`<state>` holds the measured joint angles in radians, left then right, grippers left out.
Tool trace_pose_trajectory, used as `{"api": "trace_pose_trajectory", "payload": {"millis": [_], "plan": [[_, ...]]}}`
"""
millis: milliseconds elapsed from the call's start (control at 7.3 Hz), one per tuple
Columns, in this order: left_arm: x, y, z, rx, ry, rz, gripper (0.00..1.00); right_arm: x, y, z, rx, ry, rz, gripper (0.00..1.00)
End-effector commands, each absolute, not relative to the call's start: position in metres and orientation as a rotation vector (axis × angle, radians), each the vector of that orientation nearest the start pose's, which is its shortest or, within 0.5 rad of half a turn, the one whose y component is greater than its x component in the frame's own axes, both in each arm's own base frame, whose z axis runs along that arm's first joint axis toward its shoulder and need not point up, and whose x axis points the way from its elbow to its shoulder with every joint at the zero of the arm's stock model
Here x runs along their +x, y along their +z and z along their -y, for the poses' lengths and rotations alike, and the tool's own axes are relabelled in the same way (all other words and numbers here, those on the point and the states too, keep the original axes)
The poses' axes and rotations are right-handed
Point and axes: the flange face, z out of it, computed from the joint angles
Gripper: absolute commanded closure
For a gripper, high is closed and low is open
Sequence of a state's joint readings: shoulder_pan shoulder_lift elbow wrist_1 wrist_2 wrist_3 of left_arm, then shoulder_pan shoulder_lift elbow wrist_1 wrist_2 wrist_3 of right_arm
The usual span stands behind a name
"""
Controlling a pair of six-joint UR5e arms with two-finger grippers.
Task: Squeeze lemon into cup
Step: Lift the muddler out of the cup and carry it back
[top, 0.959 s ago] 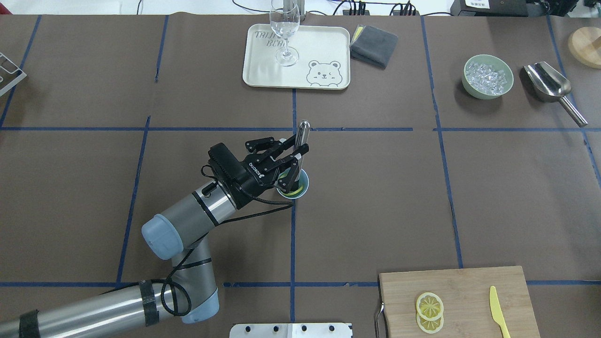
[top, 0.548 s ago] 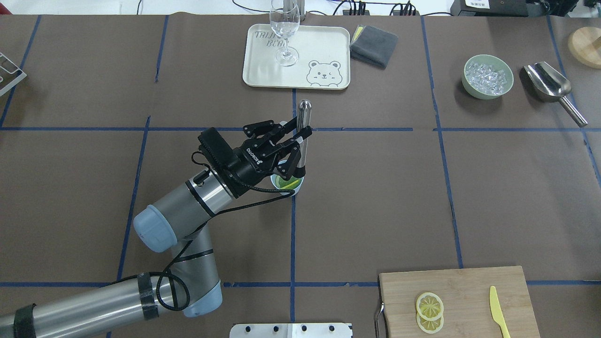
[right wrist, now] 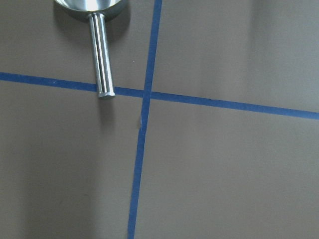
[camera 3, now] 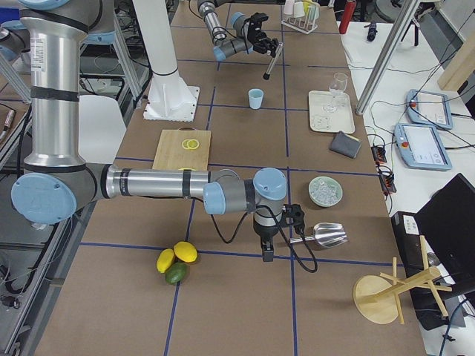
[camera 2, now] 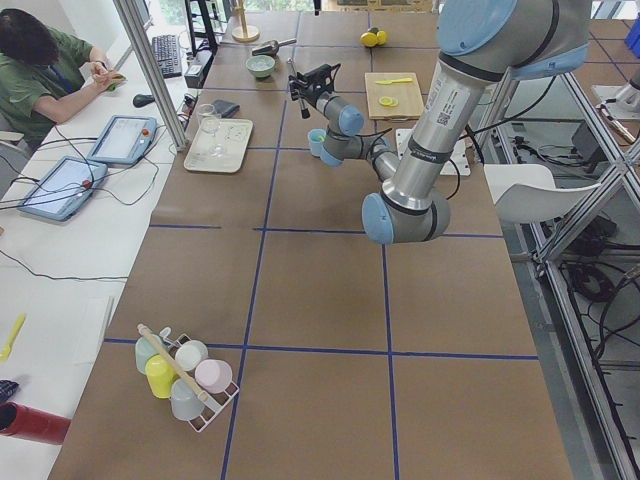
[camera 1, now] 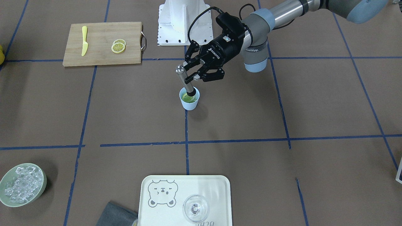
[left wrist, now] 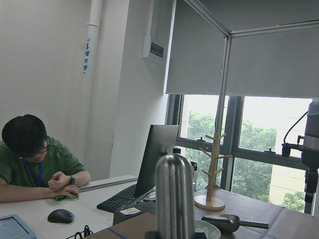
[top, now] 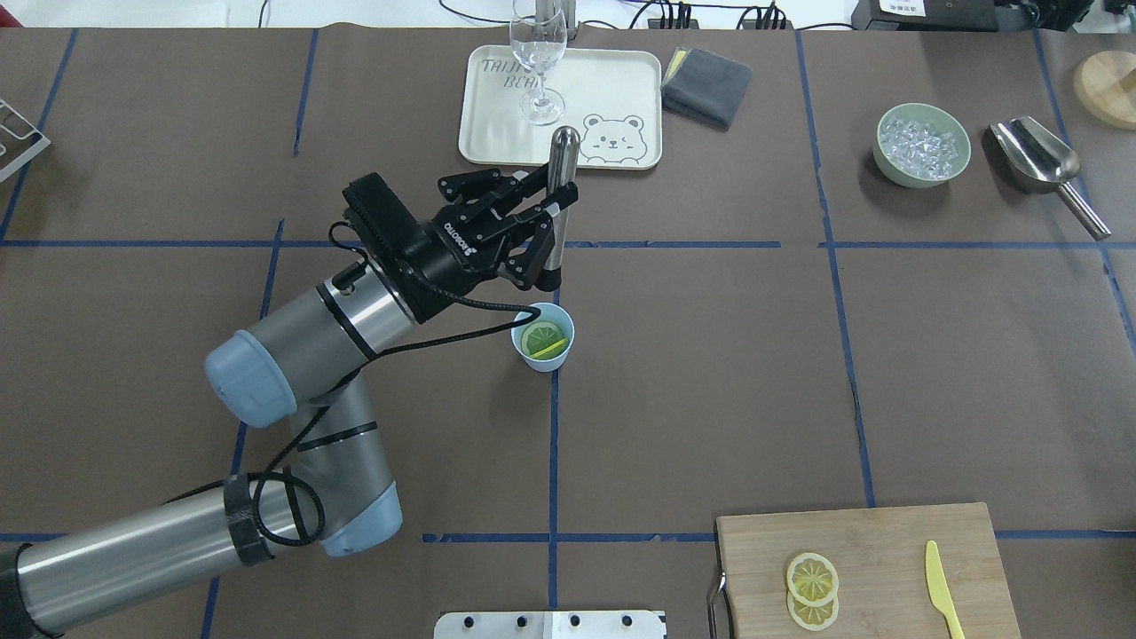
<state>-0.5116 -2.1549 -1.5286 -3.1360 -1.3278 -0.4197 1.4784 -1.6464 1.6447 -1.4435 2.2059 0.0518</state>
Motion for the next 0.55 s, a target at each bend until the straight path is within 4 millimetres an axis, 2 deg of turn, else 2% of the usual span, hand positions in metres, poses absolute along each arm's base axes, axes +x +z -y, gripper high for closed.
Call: {"api": "trace_pose_trajectory", "payload": {"millis": [0, 137, 274, 411], "plan": [[0.390, 0.192, 0.475, 1.476, 0.326, -1.158, 1.00, 0.031, 0.655, 0.474, 0.073, -0.077, 0.643, 0.00], [0.361, 0.193, 0.501, 1.355, 0.409, -1.103, 1.00, 0.031, 0.655, 0.473, 0.072, -0.075, 0.641, 0.00], [0.328, 0.198, 0.518, 1.202, 0.465, -1.057, 1.00, 0.032, 0.657, 0.472, 0.069, -0.071, 0.643, 0.00], [0.280, 0.207, 0.534, 1.059, 0.491, -1.027, 1.00, 0.032, 0.658, 0.471, 0.066, -0.068, 0.642, 0.00]]}}
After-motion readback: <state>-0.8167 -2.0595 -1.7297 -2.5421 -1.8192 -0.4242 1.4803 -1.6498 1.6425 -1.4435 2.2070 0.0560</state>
